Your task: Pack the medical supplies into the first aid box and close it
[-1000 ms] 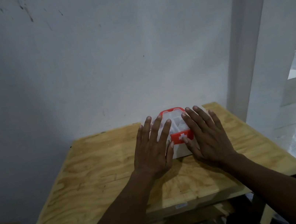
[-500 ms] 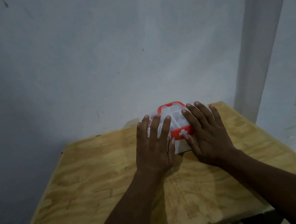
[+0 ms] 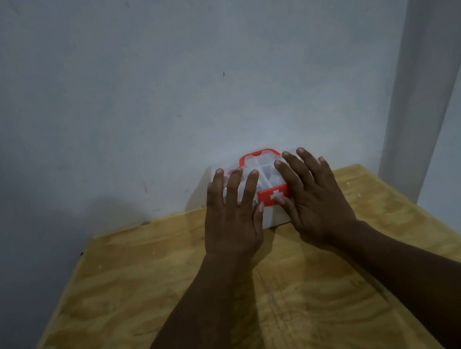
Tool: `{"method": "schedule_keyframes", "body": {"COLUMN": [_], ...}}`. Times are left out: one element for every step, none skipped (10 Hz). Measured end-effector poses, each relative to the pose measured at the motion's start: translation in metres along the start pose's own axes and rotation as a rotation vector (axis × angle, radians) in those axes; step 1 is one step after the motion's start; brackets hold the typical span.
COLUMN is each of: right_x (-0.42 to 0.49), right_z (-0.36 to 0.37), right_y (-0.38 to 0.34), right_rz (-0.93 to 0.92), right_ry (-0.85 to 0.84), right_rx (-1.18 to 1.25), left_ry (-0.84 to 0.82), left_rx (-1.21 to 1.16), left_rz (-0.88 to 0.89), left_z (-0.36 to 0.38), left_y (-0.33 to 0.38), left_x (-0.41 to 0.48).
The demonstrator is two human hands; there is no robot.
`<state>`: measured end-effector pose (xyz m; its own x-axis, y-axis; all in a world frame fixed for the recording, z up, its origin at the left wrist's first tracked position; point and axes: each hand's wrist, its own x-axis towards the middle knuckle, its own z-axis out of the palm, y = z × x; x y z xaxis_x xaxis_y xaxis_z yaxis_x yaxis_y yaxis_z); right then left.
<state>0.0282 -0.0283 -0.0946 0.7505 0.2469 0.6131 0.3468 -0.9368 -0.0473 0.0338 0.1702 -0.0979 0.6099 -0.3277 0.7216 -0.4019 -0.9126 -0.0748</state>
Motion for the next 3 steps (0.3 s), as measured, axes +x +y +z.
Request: {"method": "schedule_keyframes", "body": {"right_x": [0.001, 0.005, 0.008], "right_z": [-0.002, -0.014, -0.034], "right_y": [0.000, -0.003, -0.007], "right_rz": [0.005, 0.030, 0.059], "right_ry": [-0.040, -0.138, -0.314], "right_rx": [-0.016, 0.002, 0.032], "left_ry": [-0.065, -0.208, -0.391], "left_rx": [-0.005, -0.029, -0.082], "left_rz": [-0.016, -0.077, -0.124], "left_z": [-0.003, -0.019, -0.043], "left_y": [-0.002, 0.003, 0.010], "left_x": [-0.001, 0.002, 0.008]}}
